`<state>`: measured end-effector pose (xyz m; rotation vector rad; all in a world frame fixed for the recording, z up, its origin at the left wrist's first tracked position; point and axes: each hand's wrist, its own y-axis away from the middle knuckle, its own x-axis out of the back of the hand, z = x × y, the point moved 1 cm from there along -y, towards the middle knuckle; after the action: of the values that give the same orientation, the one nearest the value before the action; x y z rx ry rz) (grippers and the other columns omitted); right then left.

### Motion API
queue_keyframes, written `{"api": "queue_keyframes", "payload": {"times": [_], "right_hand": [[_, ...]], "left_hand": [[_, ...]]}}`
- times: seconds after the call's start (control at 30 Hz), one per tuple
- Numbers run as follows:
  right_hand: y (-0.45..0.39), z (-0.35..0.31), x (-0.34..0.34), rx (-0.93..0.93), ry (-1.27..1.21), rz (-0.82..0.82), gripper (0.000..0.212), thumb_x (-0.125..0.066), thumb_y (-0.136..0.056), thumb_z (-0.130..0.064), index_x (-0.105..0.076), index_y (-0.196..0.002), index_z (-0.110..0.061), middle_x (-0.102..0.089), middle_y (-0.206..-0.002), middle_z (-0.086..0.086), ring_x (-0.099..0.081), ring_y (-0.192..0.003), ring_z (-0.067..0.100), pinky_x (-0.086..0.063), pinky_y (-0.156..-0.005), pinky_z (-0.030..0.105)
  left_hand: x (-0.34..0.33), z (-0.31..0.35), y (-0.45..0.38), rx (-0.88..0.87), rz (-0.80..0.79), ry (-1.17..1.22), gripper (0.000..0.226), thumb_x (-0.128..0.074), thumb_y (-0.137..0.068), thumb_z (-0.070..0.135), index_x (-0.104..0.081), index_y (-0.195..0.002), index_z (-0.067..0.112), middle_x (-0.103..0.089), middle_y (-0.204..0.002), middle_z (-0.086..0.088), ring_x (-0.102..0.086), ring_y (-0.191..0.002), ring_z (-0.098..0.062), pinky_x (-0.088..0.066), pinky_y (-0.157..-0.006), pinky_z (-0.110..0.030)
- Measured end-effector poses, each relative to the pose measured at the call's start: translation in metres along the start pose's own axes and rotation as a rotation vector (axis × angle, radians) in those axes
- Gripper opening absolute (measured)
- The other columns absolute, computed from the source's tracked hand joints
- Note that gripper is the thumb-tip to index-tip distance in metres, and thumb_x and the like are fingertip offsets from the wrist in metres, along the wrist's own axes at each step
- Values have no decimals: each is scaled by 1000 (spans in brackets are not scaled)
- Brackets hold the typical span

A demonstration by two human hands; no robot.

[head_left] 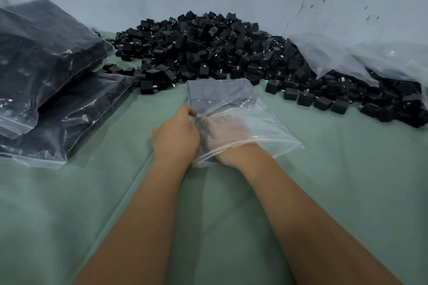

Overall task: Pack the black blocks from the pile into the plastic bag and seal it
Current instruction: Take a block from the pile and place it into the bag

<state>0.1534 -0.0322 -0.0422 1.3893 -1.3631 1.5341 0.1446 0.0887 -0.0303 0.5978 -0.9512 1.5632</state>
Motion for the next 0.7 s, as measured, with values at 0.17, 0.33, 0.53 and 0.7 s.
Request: {"api": "queue_keyframes", "payload": {"times": [0.17, 0.33, 0.53, 0.7], "right_hand": [[40, -8, 22, 77, -58, 84, 15, -40, -95, -27, -53, -90, -20, -56, -87, -4, -53, -82, 20, -45, -72, 35], [85, -3, 61, 286, -65, 492, 18, -55, -75, -9, -52, -58, -8, -47, -54, 5, -37, -52, 24, -30, -51, 32], [87, 97, 87, -278, -278, 844, 13, -49, -85, -11, -61, -84, -13, -55, -83, -3, -50, -78, 15, -41, -69, 33], [83, 208, 85, -1029, -447, 635, 60, -55, -83, -18, -43, -141, -23, -40, -139, 11, -40, -126, 31, -36, -106, 39]], "left_hand": [[3, 1, 2, -2, -20, 3, 30, -42, -94, 13, -54, -117, 26, -52, -63, 0, -61, -80, -32, -44, -83, -39], [6, 1, 3, 31, -30, 33, 34, -43, -92, 16, -61, -116, 31, -66, -79, -9, -61, -83, -33, -47, -81, -37], [10, 4, -1, 64, -4, 100, 33, -47, -91, 20, -72, -109, 30, -71, -86, -9, -62, -85, -34, -50, -84, -39], [8, 4, -4, 58, 9, 89, 33, -46, -90, 20, -72, -108, 30, -69, -81, -11, -62, -80, -36, -52, -79, -41]]}}
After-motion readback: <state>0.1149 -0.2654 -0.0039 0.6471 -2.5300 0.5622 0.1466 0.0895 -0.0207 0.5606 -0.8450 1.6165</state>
